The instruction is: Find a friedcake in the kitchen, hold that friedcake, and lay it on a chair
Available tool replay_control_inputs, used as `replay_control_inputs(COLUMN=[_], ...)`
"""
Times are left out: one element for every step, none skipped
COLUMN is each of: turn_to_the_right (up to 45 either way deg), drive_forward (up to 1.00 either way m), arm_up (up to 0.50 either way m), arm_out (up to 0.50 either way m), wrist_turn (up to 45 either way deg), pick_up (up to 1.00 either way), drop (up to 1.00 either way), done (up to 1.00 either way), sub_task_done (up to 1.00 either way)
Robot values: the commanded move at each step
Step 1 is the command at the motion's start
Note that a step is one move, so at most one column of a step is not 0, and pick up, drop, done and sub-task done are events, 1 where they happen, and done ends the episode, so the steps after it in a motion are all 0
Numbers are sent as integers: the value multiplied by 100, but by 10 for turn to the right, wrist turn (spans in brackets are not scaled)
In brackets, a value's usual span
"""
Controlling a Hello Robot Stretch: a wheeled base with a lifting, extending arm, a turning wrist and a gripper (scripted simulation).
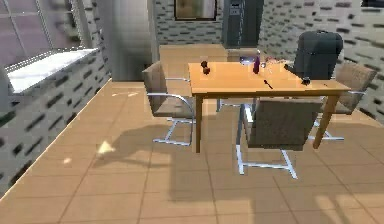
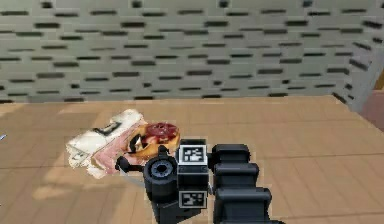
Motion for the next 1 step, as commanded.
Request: replay_control_inputs(turn_to_the_right=[-330], drive_forward=[0], arm_up=[0], arm_out=[0], wrist_turn=[0], pick_up=[0], drop=[0], done=[0], sub_task_done=[0])
